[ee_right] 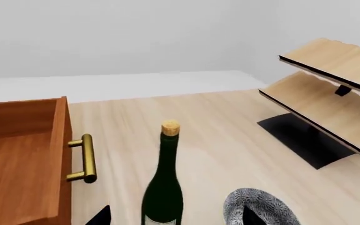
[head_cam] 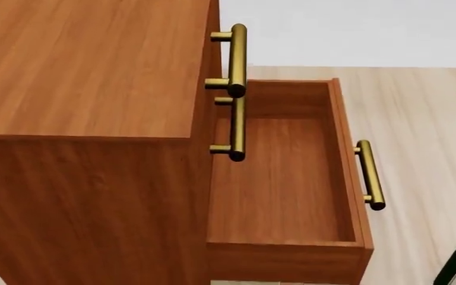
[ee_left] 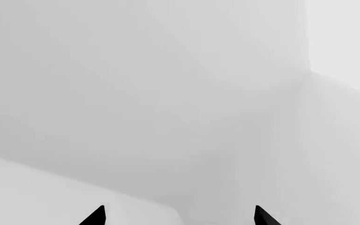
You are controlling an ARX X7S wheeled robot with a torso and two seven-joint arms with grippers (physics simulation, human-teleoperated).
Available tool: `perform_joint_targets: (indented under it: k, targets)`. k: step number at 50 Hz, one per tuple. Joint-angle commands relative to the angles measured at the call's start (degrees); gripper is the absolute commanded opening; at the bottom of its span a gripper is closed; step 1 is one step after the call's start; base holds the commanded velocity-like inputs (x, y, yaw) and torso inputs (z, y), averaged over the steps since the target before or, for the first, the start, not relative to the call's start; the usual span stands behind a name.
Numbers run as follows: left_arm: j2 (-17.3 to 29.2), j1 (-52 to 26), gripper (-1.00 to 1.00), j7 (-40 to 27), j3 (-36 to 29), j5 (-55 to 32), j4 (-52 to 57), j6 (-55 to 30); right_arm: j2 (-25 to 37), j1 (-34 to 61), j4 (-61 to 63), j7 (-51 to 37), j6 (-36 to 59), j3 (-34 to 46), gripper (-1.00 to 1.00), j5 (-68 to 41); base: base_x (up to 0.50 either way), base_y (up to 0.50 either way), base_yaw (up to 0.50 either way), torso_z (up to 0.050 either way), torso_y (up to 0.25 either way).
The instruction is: Put the wine bottle in the bottom drawer of the cabinet.
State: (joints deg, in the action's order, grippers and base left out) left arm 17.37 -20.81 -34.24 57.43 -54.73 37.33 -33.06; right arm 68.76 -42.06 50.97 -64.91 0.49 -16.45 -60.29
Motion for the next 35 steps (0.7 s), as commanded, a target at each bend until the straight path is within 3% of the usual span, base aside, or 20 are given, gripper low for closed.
perform_joint_targets:
  k: [1, 8, 17, 22, 27, 35]
  targets:
    - [0.1, 0.2, 1.00, 0.0, -0.3, 0.2, 0.0, 0.2, 0.0, 0.7, 1.2, 0.2, 2.5, -2.0, 1.00, -1.7, 0.00, 0.00, 0.00, 0.004, -0.221]
    - [0.0, 0.3, 1.00, 0.1, -0.2, -0.2, -0.2, 0.3, -0.3, 0.6, 1.1, 0.8, 3.5, -3.9, 1.00, -2.9, 0.00, 0.00, 0.00, 0.004, -0.150]
    - [0.0, 0.4, 1.00, 0.2, -0.2, -0.6, -0.1, 0.4, 0.5, 2.7, -1.9, 2.2, 4.1, -5.4, 1.00, -6.6, 0.00, 0.00, 0.00, 0.001, -0.009]
    - [0.0, 0.9, 1.00, 1.1, -0.5, 0.4, 0.4, 1.2, 2.7, 7.5, -4.7, 2.8, 3.6, -2.1, 1.00, -9.6, 0.00, 0.00, 0.00, 0.000, 0.000]
    - [0.2, 0.7, 1.00, 0.7, -0.6, 0.1, 0.3, 1.0, 5.7, 17.2, -8.0, 3.0, 3.9, 6.6, 1.00, -12.5, 0.00, 0.00, 0.00, 0.000, 0.000]
    - [0.3, 0.9, 1.00, 0.9, -0.6, -0.2, 0.3, 1.1, 3.9, 28.3, -11.5, 5.4, 5.6, 14.7, 1.00, -15.2, 0.00, 0.00, 0.00, 0.000, 0.000]
